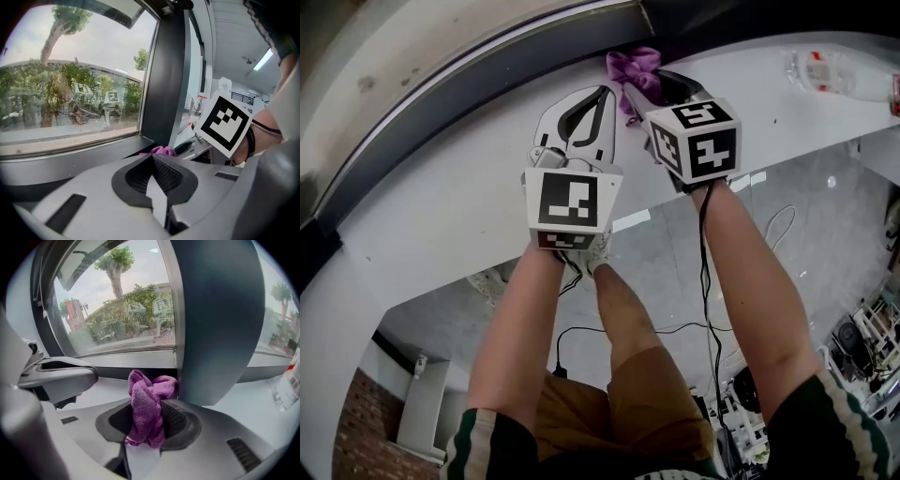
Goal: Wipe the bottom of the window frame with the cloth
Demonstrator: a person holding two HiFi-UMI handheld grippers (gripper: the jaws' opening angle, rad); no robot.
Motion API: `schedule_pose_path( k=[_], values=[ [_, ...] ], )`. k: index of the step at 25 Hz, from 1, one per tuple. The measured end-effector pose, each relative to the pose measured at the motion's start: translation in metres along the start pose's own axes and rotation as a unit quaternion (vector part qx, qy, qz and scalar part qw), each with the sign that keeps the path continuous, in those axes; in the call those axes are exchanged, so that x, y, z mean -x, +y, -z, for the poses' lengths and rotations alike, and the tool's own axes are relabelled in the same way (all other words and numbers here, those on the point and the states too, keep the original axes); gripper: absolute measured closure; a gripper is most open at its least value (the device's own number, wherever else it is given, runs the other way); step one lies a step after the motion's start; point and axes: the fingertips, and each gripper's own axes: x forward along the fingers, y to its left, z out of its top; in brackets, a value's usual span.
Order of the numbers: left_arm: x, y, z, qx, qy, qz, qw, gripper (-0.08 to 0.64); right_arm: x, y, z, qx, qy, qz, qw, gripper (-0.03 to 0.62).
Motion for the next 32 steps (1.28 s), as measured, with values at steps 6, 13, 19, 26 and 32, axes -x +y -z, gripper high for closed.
schedule_pose_path(
  k=[6, 13, 19, 26, 32],
  values=[
    [0.011, -0.018, 0.007, 0.015, 0.008, 0.023, 0.9996, 0.551, 0.005, 0.008, 0.012, 0.02, 0.009, -0.002, 1.0, 0.439],
    [0.023, -0.033, 0.023, 0.005, 0.024, 0.027, 0.9993, 0.551, 0.022, 0.016, 0.038, 0.014, 0.024, -0.007, 1.0, 0.439],
    [0.035, -0.052, 0.04, -0.018, 0.046, 0.03, 0.9983, 0.551, 0.044, 0.023, 0.069, 0.019, 0.028, -0.009, 0.999, 0.437],
    [0.043, -0.072, 0.056, -0.029, 0.06, 0.031, 0.9973, 0.55, 0.065, 0.03, 0.1, 0.019, 0.029, -0.007, 0.999, 0.436],
    [0.049, -0.092, 0.07, -0.032, 0.073, 0.043, 0.9958, 0.549, 0.082, 0.037, 0.118, 0.008, 0.018, -0.003, 1.0, 0.434]
  ],
)
